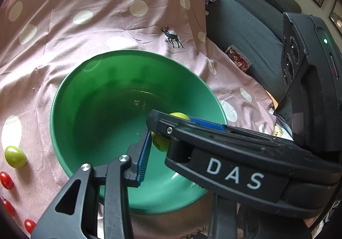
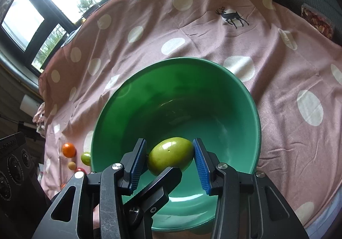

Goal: Organize fruits
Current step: 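Carry the green oval fruit into the green bowl and open the right tool, then withdraw the right tool from the bowl back toward the fruits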

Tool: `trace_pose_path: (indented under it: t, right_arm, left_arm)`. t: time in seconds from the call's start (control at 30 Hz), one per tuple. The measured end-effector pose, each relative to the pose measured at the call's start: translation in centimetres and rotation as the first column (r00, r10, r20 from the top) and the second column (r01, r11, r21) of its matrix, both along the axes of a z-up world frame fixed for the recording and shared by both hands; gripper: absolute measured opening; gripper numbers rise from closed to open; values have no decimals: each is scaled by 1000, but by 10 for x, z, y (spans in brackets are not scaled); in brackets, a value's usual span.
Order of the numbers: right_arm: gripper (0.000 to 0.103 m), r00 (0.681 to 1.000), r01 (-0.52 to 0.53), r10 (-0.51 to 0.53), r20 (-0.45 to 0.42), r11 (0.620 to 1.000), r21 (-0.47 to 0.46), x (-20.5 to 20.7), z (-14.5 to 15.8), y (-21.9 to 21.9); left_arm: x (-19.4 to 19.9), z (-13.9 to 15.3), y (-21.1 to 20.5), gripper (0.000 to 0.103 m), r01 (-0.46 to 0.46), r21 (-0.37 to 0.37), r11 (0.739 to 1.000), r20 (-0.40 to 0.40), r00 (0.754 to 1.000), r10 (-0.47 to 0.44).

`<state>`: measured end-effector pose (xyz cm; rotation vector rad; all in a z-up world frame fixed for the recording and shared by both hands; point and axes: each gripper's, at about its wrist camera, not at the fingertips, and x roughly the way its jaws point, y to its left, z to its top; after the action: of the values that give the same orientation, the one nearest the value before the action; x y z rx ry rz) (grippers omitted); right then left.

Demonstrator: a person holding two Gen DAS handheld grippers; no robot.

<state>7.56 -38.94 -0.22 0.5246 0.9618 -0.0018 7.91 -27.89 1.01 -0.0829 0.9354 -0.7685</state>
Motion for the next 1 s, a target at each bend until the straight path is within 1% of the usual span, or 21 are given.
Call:
trace_pose_path:
  t: [0.03,0.07,0.1,0.17,0.2,0.23,0.27,0.33,0.4,0.43,0.47,0.5,0.63,0.67,0.7,0.77,0.83,0.9,0.97,1.0]
  right_arm:
    - [51,1000,0,0,-5,1000,-4,1,0,0]
    - [58,1000,-3,3,-3,1000,0,1,1,1]
    - [61,1000,-9,9,10,1000,4,1,2,1]
    - [64,999,-10,11,31,1000,-9,-2,8,4]
    - [67,999,-5,5,42,1000,-18,-3,11,4]
    - [72,999,1,1,54,1000,-25,-5,13,5]
    - [74,998,4,-1,70,999,-33,-6,16,5]
    - [74,996,10,-6,93,999,-44,-9,21,6]
    - [73,993,18,-11,119,998,-57,-11,26,8]
    - [74,991,23,-15,134,998,-59,-12,28,8]
    - [78,989,24,-15,149,998,-57,-13,31,9]
    - [80,987,23,-14,160,998,-57,-14,33,10]
    - [81,982,17,-1,190,996,-86,-16,41,21]
    - [81,980,11,6,197,996,-87,-16,42,24]
    - [81,979,2,16,203,996,-86,-16,44,28]
    - [81,978,-15,37,206,994,-105,-17,47,37]
    - [86,975,-23,56,214,988,-155,-19,51,50]
    - [86,971,-41,86,222,979,-199,-20,53,64]
    - [86,967,-74,122,223,974,-215,-19,54,78]
    - [86,964,-90,140,225,972,-218,-19,54,85]
  left_arm:
    - [0,1,1,36,-3,-5,1000,1,1000,3]
    - [-1,1,3,38,-12,-7,1000,2,1000,12]
    - [-1,2,5,43,-24,-6,1000,4,1000,24]
    - [-5,7,12,48,-44,-6,999,24,999,44]
    - [-7,11,16,53,-50,-7,999,37,998,50]
    - [-10,14,20,55,-55,-8,998,51,997,55]
    - [-13,19,25,59,-60,-14,998,65,996,60]
    - [-19,29,38,63,-71,-43,997,85,994,75]
    - [-25,39,54,70,-102,-57,993,106,988,108]
    - [-29,43,62,71,-123,-60,991,118,985,129]
    - [-33,47,71,72,-155,-65,986,134,978,162]
    - [-37,51,79,73,-183,-67,981,150,970,192]
    - [-50,58,116,75,-268,-63,961,170,946,275]
    - [-52,59,127,76,-298,-58,953,170,937,304]
    - [-55,60,138,80,-331,-49,942,174,926,335]
    - [-59,61,161,84,-395,-35,918,191,899,394]
    - [-63,61,183,84,-443,-14,896,210,875,436]
    - [-65,57,204,84,-488,8,873,210,854,476]
    - [-65,50,227,86,-531,13,847,205,831,518]
    - [-65,46,238,87,-559,16,829,206,813,544]
